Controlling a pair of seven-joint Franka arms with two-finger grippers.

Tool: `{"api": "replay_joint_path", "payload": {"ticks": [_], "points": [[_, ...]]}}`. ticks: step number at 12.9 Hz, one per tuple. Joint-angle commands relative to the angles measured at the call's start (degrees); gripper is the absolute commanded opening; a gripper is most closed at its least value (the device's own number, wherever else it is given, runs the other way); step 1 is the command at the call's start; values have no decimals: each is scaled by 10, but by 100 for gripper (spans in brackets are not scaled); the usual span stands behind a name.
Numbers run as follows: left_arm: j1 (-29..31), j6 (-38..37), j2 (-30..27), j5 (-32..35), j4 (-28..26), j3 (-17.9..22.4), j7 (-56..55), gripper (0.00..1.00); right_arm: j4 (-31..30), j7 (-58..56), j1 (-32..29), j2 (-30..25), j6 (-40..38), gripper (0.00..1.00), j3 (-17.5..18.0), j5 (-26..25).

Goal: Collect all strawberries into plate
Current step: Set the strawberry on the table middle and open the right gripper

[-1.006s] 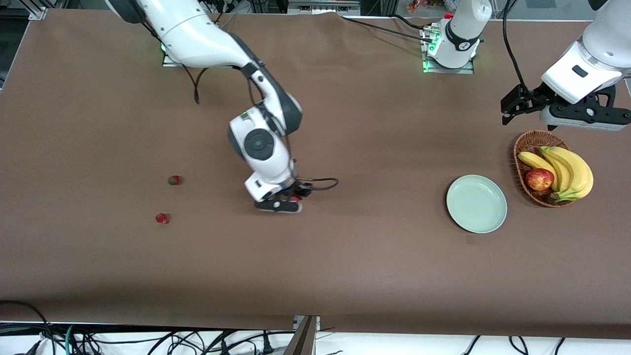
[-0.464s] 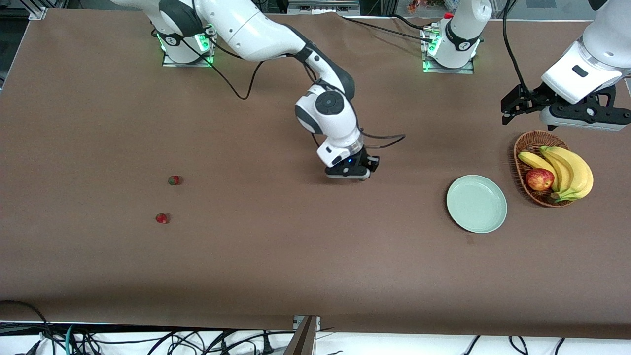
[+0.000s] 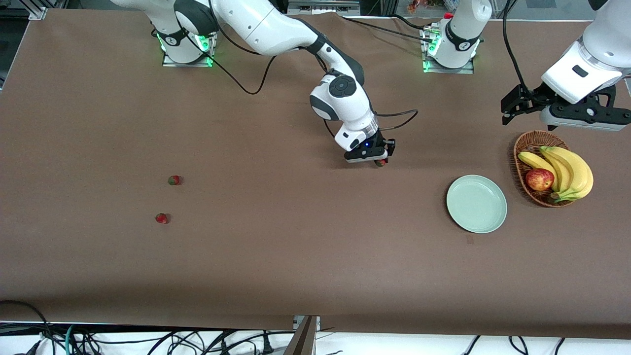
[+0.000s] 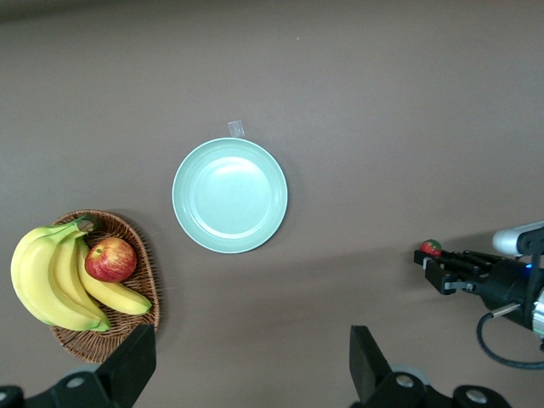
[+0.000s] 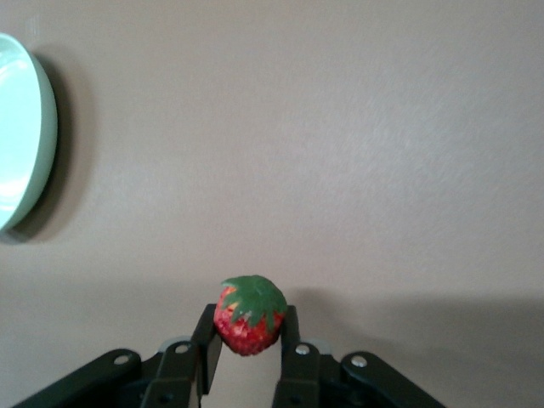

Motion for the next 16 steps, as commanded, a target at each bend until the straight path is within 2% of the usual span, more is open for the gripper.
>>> {"api": "replay_joint_path", "payload": {"ticks": [1,2,3,4,5,8,10,12,16], "points": [[-4,-6,7,3,15,5,11,100,25,5,11,22,15,3,-7,4],[-4,-6,7,3,15,5,11,100,25,5,12,23,15,9,-7,5],[-4,-6,7,4,15,5,11,100,25,4,12,23,15,23,-7,5],[-4,-6,7,3,15,5,11,100,25,4,11,23,15,82,-7,4],[-4,-6,7,4,15,5,11,100,25,0,10,20,15,100,-9,4],[-4,-6,7,4,15,5,11,100,25,-3,-5,6,5,100,-13,5],[-4,-6,7,4,15,5,11,100,25,-6,-32,-20,-29,100,-11,5],[-4,-6,7,4,15,5,11,100,25,-23,-67,-58,-98,100,-8,5],[-4,-6,11,4,15,5,11,100,24,-155,-146,-110,-247,100,-6,7]]}}
